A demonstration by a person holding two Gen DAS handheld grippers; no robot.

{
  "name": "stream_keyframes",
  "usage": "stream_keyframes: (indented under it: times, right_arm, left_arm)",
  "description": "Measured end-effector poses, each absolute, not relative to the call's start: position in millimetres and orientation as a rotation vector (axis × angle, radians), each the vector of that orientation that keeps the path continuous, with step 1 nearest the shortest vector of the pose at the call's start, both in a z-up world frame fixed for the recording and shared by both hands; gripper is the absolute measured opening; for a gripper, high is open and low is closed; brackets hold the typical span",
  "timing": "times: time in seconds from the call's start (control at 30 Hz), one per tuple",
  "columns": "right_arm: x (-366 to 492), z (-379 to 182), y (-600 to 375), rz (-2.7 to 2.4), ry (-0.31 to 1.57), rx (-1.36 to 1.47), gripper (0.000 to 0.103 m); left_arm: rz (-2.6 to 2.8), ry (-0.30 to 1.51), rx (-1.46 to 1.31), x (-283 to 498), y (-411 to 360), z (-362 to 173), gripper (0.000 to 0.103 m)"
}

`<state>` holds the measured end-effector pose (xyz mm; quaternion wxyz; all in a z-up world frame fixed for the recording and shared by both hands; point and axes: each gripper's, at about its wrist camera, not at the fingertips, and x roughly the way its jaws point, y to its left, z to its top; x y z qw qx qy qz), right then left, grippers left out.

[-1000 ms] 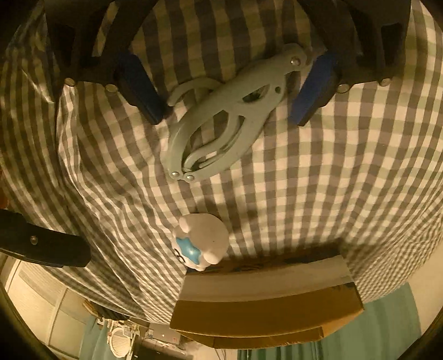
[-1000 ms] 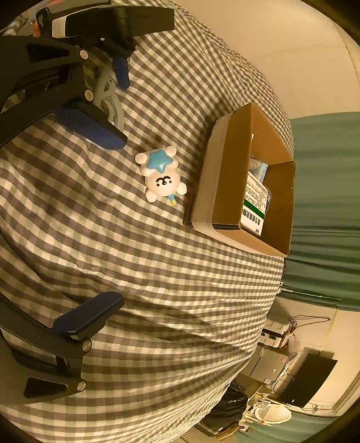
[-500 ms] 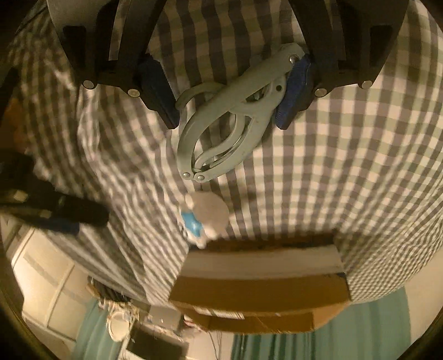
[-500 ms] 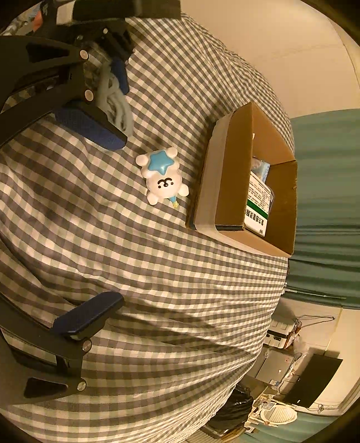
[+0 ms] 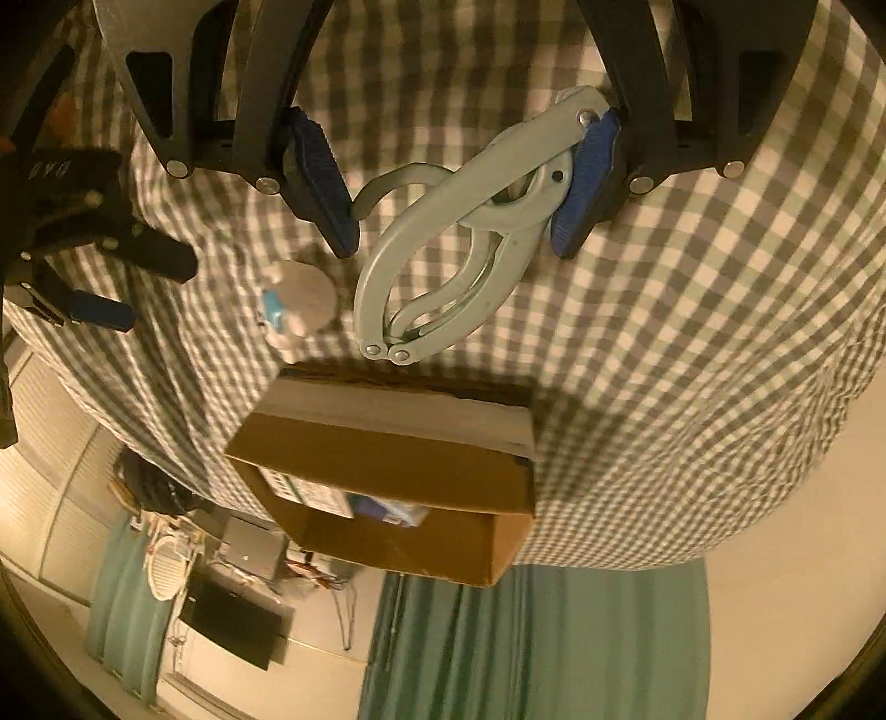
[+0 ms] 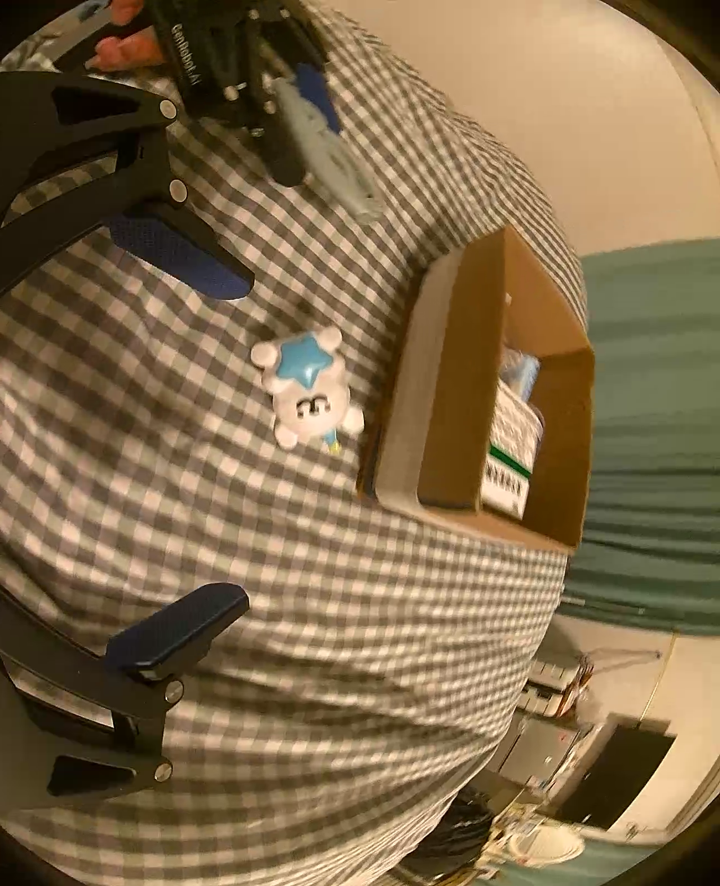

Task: Organize objects
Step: 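Grasp the white bear toy with the right tool, then lower the bear toy and blue clip into the box and release both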

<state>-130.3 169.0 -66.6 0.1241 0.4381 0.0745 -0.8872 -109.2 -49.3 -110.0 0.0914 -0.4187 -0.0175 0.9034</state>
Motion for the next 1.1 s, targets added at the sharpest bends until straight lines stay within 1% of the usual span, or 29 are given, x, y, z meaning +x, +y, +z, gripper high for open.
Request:
stream_keyframes:
  times: [0.23,0.37,0.53,0.6,0.63,0.67,0.7,0.77,0.83,1.1]
  right_arm:
    - [-156,-87,145,-2.546,0.32,1.302,0.103]
    - [-171,-99,139,-2.525,0.293,1.325,0.103]
    - [-191,-117,126,-2.519,0.347,1.358,0.103]
    - [-196,-122,125,-2.513,0.339,1.376,0.101]
    - [-198,-125,126,-2.502,0.325,1.39,0.096]
    - [-199,-127,125,-2.49,0.315,1.402,0.089]
    - [-200,-129,125,-2.475,0.311,1.416,0.085]
    - [-199,-129,122,-2.464,0.335,1.418,0.069]
    - [-197,-127,121,-2.47,0.356,1.404,0.066]
    - [-188,-111,128,-2.517,0.334,1.35,0.066]
  left_arm:
    - [2.72,-0.057,-1.277,-110,-58,-114,0.073]
    - [2.721,-0.054,-1.293,-111,-57,-117,0.073]
    - [2.725,-0.055,-1.306,-112,-58,-118,0.073]
    - [2.723,-0.057,-1.31,-112,-59,-119,0.073]
    - [2.724,-0.056,-1.313,-112,-59,-119,0.073]
    - [2.722,-0.055,-1.315,-113,-59,-120,0.073]
    - [2.72,-0.055,-1.317,-114,-59,-120,0.073]
    - [2.718,-0.054,-1.32,-114,-59,-121,0.073]
    - [2.717,-0.054,-1.322,-114,-59,-121,0.073]
    - [2.72,-0.063,-1.324,-114,-61,-121,0.073]
